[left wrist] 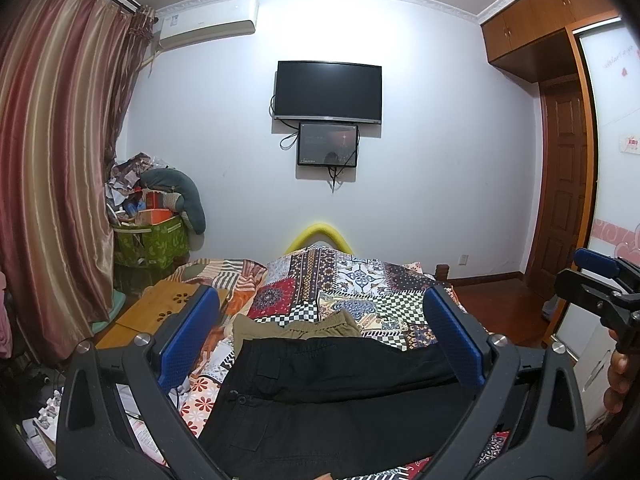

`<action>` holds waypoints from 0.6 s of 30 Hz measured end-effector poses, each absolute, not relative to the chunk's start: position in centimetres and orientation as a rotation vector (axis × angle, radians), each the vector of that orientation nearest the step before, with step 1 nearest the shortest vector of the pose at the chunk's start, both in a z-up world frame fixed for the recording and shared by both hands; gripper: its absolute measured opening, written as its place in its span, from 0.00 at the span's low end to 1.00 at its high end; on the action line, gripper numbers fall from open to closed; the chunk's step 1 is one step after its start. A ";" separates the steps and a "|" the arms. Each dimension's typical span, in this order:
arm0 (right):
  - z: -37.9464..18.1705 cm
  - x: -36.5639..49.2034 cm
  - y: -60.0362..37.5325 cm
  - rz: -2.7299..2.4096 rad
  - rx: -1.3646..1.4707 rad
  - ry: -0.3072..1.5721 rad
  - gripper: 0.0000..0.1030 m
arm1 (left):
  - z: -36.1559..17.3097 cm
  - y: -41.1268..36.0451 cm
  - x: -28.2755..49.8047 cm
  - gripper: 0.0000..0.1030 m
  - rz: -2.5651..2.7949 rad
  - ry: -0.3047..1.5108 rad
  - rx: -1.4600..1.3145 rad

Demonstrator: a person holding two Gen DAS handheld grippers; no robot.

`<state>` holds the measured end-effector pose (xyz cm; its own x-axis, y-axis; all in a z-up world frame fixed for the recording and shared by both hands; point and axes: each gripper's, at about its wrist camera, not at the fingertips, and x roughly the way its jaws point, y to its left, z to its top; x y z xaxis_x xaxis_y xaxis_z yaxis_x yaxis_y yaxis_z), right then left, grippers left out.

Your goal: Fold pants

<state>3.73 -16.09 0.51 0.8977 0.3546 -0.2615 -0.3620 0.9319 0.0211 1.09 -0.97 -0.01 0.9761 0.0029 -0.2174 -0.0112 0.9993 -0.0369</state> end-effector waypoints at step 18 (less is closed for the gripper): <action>-5.0 10.7 -24.3 0.103 -0.021 0.432 1.00 | -5.0 4.0 12.2 1.00 0.079 0.368 -0.018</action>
<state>10.73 -24.34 -5.00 0.9028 0.0956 -0.4193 -0.1046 0.9945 0.0014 12.25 3.96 -4.96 0.9300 0.0734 -0.3601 -0.0800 0.9968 -0.0032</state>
